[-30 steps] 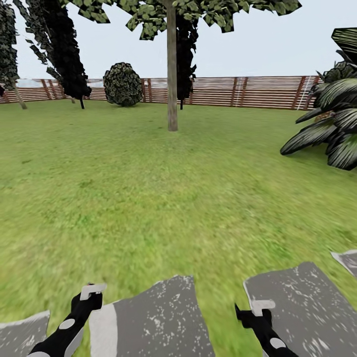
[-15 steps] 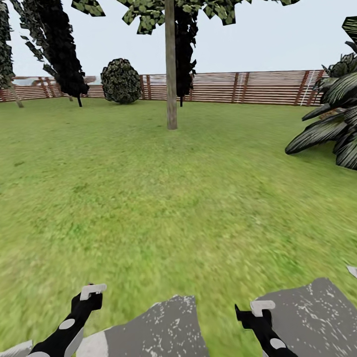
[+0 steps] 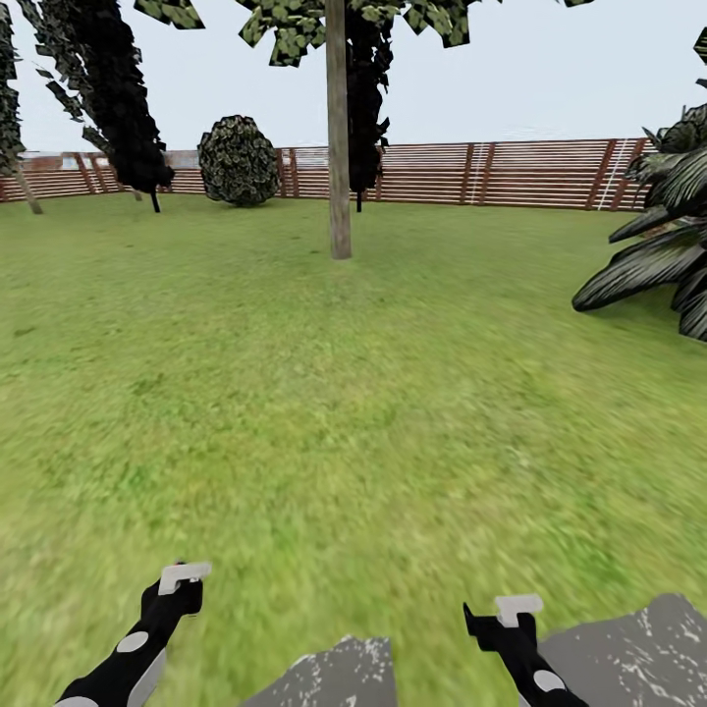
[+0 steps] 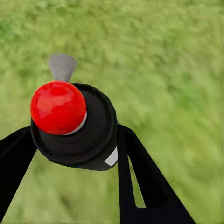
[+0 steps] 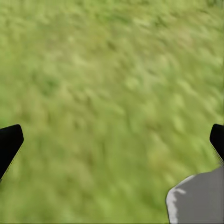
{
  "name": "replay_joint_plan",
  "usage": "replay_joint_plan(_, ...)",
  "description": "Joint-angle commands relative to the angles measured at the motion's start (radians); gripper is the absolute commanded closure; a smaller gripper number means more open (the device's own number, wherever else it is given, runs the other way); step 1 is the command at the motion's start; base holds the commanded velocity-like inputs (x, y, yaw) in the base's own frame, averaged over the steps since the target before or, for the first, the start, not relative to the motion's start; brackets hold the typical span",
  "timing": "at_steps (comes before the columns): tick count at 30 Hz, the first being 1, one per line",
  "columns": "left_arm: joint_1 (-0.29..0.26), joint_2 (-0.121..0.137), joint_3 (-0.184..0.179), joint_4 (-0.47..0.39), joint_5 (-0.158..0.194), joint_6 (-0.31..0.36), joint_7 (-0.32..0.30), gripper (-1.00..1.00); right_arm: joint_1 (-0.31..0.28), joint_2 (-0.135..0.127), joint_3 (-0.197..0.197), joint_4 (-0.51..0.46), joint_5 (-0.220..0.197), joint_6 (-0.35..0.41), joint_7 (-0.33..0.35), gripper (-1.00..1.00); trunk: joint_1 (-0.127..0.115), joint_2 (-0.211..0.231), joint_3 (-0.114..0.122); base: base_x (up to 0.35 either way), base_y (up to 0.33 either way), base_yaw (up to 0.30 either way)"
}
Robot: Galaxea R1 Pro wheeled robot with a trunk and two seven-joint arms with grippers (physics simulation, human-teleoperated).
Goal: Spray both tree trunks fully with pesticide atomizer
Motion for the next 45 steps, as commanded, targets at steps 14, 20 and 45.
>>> replay_joint_plan(14,0.000,-0.001,0.000,0.000,0.000,0.000,0.000,1.00,0.008,0.000,0.000,0.000,0.001,0.000,-0.006,-1.00,0.000,0.000,0.000,0.338,0.000,0.000)
replay_joint_plan(20,0.000,-0.001,0.000,0.000,0.000,0.000,0.000,1.00,0.008,0.000,0.000,0.000,0.002,0.000,-0.007,-1.00,0.000,0.000,0.000,0.338,0.000,0.000)
replay_joint_plan(45,0.000,0.000,0.000,-0.001,-0.001,0.000,0.000,1.00,0.008,0.000,0.000,0.000,0.001,-0.001,-0.007,-1.00,0.000,0.000,0.000,0.338,0.000,0.000)
